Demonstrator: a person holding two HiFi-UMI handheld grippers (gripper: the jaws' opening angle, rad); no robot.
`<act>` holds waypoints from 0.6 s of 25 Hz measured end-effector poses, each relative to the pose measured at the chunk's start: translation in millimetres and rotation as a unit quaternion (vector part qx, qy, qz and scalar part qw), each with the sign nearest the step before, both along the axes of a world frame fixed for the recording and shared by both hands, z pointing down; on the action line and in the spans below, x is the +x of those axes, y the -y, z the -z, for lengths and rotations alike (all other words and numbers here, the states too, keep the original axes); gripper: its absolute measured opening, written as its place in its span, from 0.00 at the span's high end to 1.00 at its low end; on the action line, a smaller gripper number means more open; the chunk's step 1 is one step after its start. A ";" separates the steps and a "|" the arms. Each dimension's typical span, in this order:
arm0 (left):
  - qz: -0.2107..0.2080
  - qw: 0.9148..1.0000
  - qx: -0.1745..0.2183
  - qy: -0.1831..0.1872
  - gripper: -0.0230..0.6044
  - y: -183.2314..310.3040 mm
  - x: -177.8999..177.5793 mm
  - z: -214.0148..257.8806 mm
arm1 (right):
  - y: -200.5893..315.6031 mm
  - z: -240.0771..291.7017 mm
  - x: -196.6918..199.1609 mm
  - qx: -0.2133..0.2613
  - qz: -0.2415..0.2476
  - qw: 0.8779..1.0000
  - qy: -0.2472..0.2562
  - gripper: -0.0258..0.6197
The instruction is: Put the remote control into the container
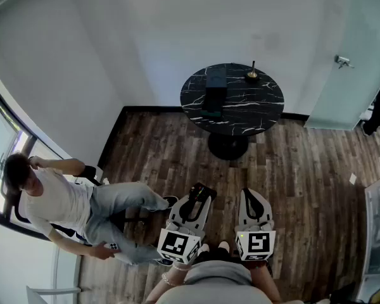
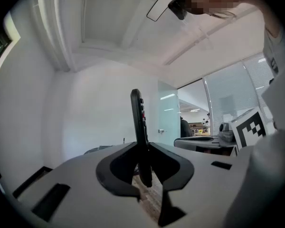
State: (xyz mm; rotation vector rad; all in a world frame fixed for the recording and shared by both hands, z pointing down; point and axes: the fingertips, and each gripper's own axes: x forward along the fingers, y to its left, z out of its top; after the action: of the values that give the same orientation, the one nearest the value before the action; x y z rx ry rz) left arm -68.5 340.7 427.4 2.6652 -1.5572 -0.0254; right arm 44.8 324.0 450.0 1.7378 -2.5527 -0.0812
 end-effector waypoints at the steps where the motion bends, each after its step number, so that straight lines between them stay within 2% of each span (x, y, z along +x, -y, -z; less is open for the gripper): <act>1: -0.001 1.000 0.001 0.002 0.83 0.6 1.6 -2.6 | 0.4 -0.1 2.1 0.000 -0.001 1.000 0.001 0.94; 15: 0.011 1.000 0.004 0.021 0.83 16.1 16.1 -9.2 | 14.6 -2.0 18.6 0.011 0.020 1.000 0.001 0.94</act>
State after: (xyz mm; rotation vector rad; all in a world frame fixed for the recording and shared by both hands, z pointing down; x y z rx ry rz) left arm -52.5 324.6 436.5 2.6705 -1.6028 0.0244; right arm 63.5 309.4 452.0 1.6950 -2.5995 -0.1095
